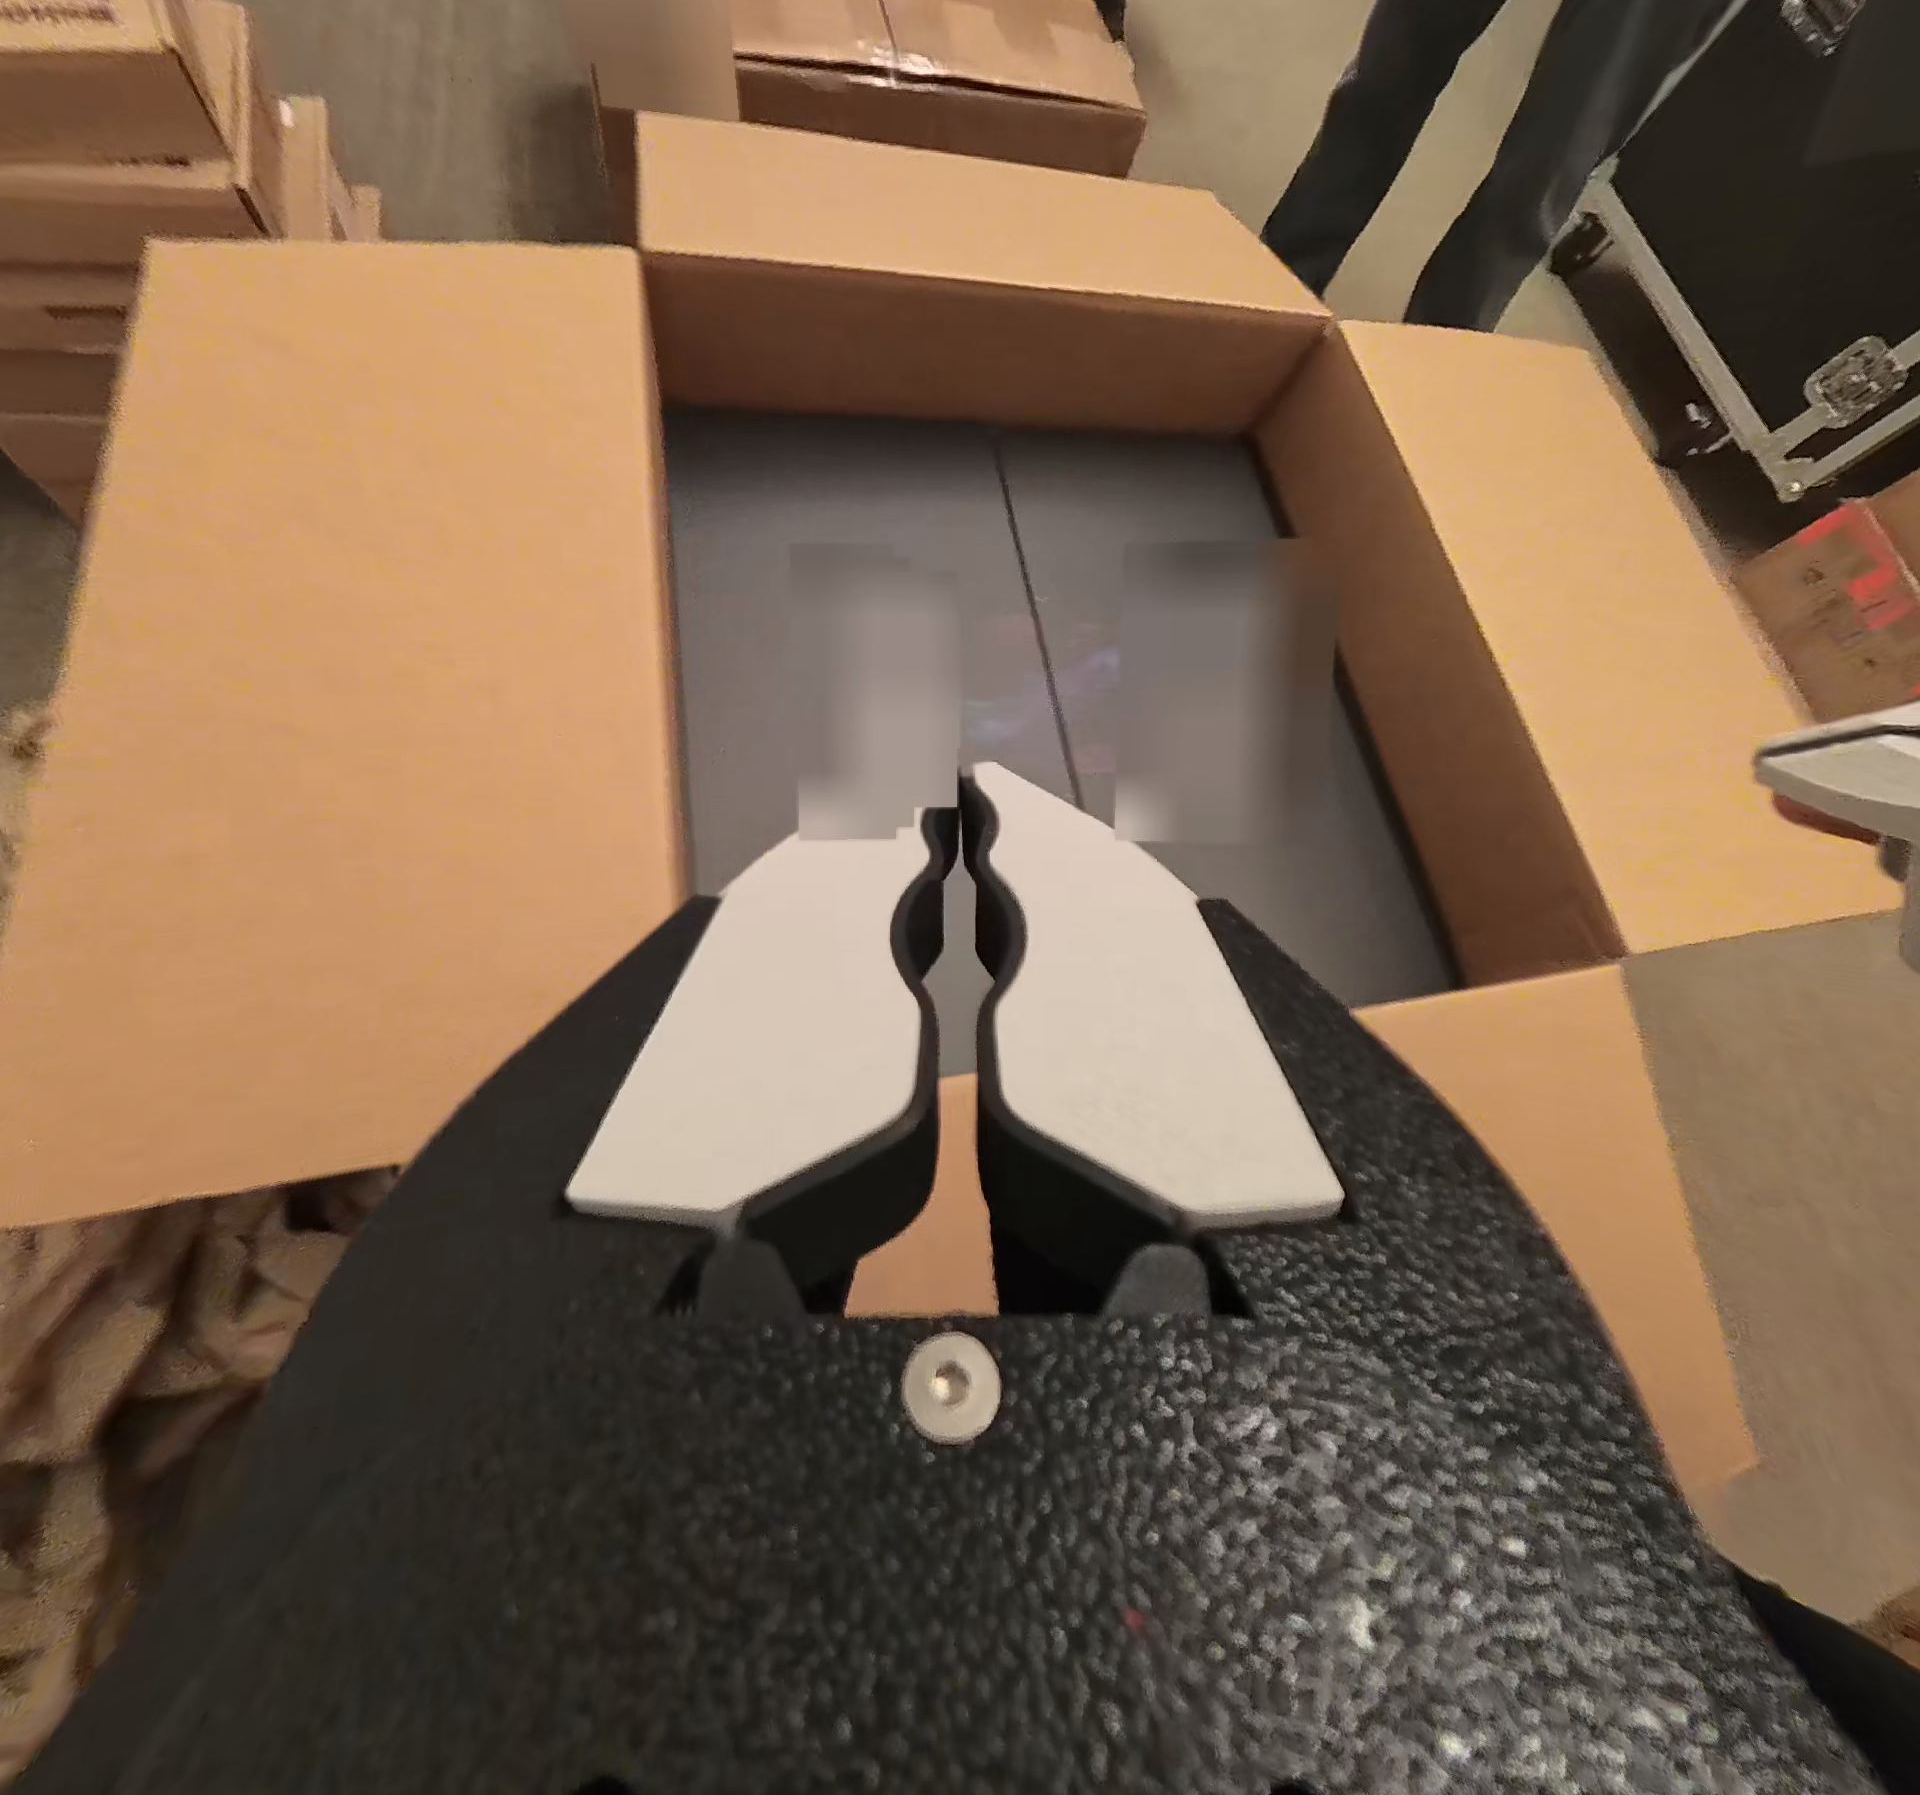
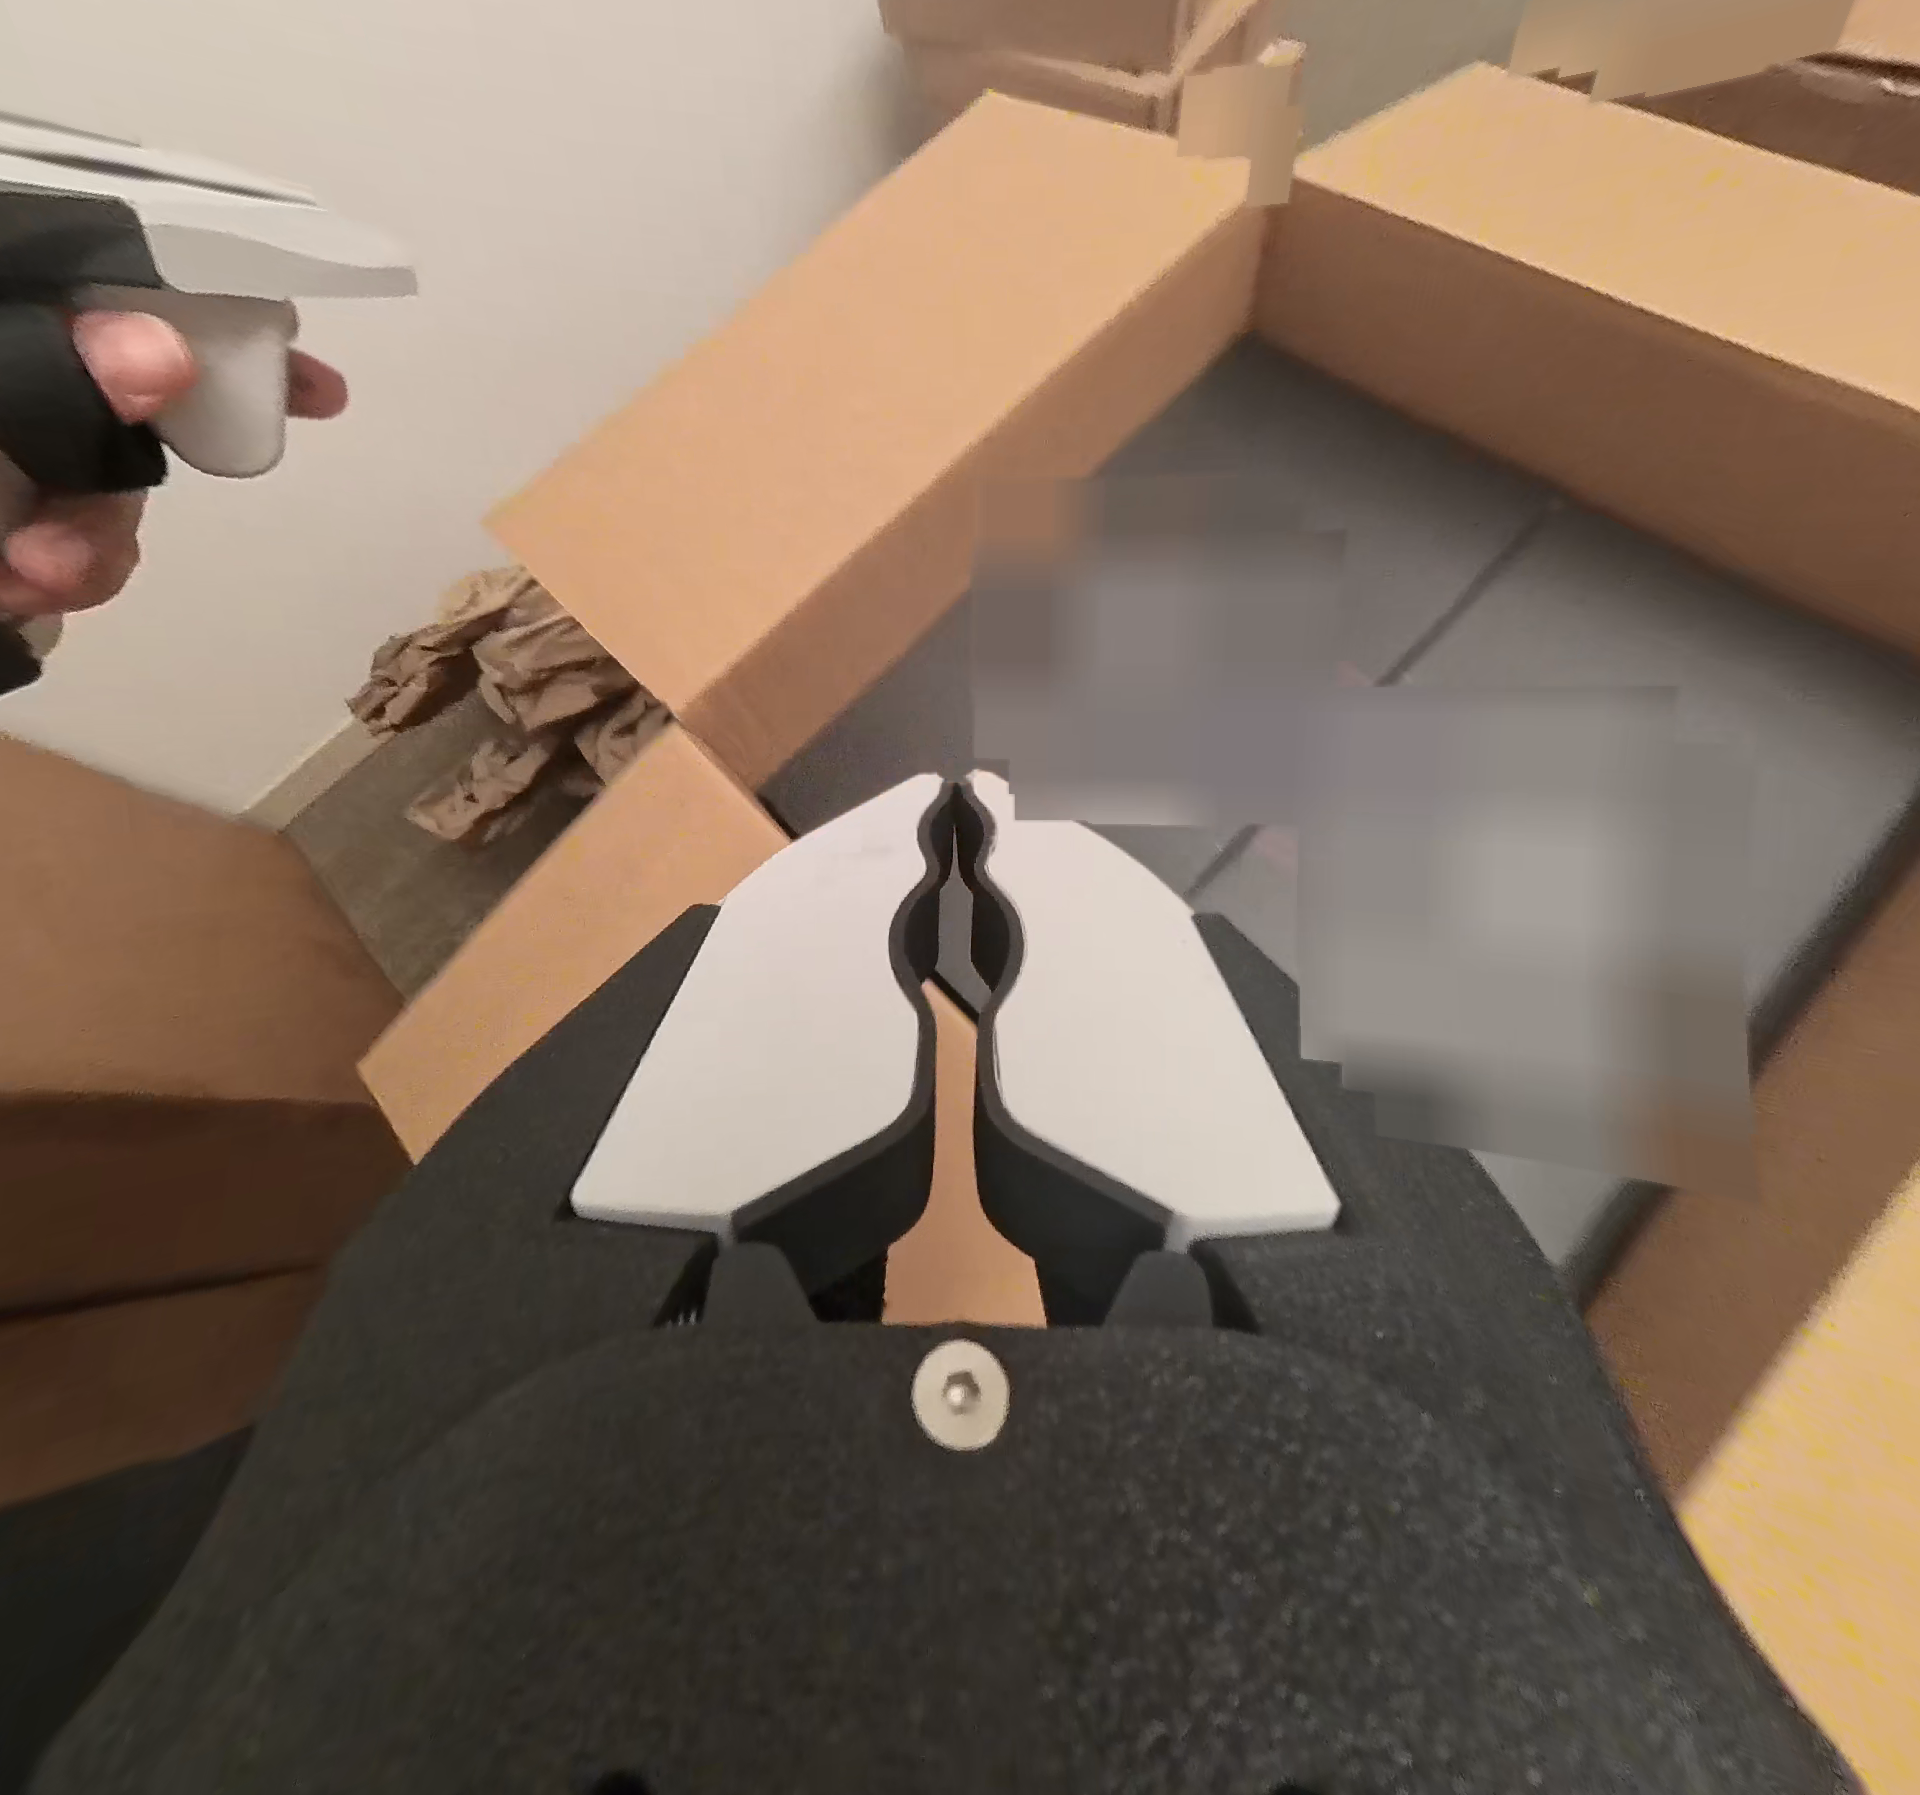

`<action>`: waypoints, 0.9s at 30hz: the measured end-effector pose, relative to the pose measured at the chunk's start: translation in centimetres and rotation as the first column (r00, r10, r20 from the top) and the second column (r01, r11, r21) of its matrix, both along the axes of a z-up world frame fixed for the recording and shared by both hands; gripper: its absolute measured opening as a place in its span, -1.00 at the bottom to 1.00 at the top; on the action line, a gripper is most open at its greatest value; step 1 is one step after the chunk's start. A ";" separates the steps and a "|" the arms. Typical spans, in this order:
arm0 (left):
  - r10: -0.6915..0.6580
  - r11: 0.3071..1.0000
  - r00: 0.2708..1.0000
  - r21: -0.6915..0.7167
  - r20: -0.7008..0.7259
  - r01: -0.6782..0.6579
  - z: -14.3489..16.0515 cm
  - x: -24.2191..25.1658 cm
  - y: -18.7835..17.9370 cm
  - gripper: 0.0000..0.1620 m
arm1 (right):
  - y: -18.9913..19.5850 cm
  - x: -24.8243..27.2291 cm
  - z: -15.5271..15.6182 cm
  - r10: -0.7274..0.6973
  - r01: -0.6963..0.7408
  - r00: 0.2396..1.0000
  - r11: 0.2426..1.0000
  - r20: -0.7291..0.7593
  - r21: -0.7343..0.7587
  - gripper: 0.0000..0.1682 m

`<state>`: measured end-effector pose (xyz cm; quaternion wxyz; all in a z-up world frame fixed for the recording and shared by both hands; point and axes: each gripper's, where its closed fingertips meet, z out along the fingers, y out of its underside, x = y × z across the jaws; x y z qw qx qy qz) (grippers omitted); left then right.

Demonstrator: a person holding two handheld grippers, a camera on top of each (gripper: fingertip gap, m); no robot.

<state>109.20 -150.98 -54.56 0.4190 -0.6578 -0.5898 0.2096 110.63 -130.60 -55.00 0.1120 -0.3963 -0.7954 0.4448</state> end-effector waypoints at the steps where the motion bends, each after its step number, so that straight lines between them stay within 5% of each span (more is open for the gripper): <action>1: 0.015 1.000 1.000 0.007 0.010 -0.015 -0.2 0.3 1.9 -1.00 | 2.5 0.0 -0.2 -0.006 0.006 1.000 1.000 0.008 -0.001 -1.00; 7: 0.153 0.988 0.987 0.012 0.045 -0.154 -1.7 2.1 12.1 -1.00 | 15.9 -2.4 0.7 0.020 -0.020 1.000 1.000 -0.011 0.018 -1.00; 12: 0.262 0.964 0.961 0.018 0.091 -0.265 -3.0 3.4 18.0 -1.00 | 22.8 -6.0 1.0 0.101 -0.096 0.994 0.991 -0.049 0.090 -1.00; 18: 0.290 0.955 0.947 0.026 0.140 -0.296 -4.0 4.2 22.1 -1.00 | 25.3 -8.5 -0.2 0.216 -0.207 0.975 0.964 -0.040 0.167 -1.00; 27: 0.427 0.902 0.893 -0.002 0.145 -0.431 -5.6 3.7 23.3 -1.00 | 26.5 -12.1 -2.0 0.357 -0.336 0.933 0.909 -0.047 0.245 -1.00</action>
